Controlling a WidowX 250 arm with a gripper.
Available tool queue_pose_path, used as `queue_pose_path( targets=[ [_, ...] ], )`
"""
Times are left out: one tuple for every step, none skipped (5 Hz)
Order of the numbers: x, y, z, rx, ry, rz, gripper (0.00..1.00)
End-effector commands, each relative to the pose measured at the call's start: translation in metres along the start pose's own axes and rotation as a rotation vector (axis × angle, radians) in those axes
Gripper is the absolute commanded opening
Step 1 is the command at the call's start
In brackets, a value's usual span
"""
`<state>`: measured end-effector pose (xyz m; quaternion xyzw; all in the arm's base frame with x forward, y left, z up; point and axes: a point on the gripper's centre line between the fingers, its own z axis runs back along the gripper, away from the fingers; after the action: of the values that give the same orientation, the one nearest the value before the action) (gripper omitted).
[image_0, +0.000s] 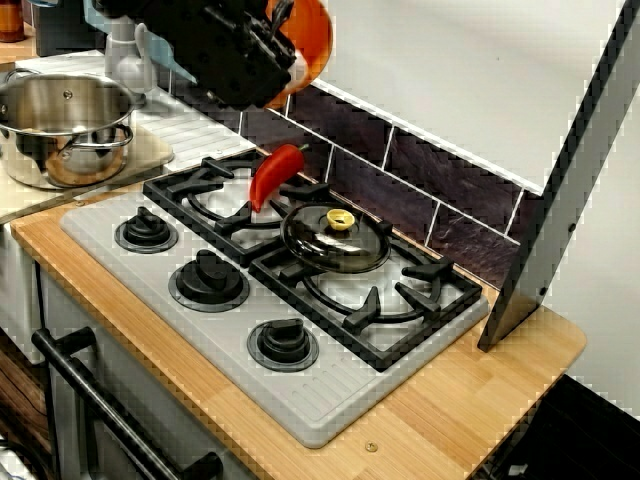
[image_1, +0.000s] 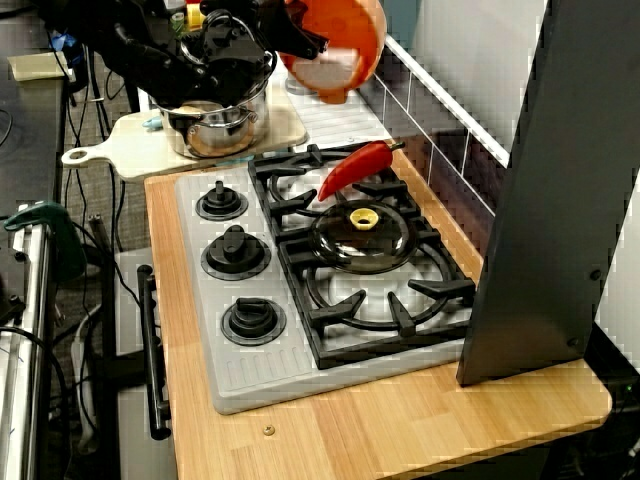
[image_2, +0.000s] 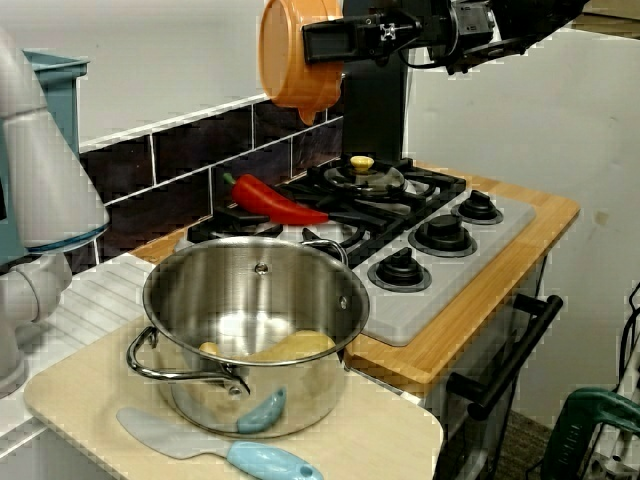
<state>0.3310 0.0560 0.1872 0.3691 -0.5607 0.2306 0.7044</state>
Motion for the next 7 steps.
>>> queue_pose_path(
  targets=[
    [0.018, 0.008, 0.008, -0.005, -0.035, 0.057, 0.0],
    [0.013, 0.007, 0.011, 0.012, -0.053, 0.07, 0.0],
    [0.006, 0.009, 0.017, 0.023, -0.082, 0.079, 0.0],
    [-0.003, 0.014, 0.027, 0.007, -0.109, 0.081, 0.0],
    [-0.009, 0.016, 0.032, 0.005, -0.114, 0.078, 0.0],
    [-0.014, 0.017, 0.036, 0.011, -0.121, 0.09, 0.0],
    [-0.019, 0.017, 0.039, 0.002, -0.128, 0.089, 0.0]
  ],
)
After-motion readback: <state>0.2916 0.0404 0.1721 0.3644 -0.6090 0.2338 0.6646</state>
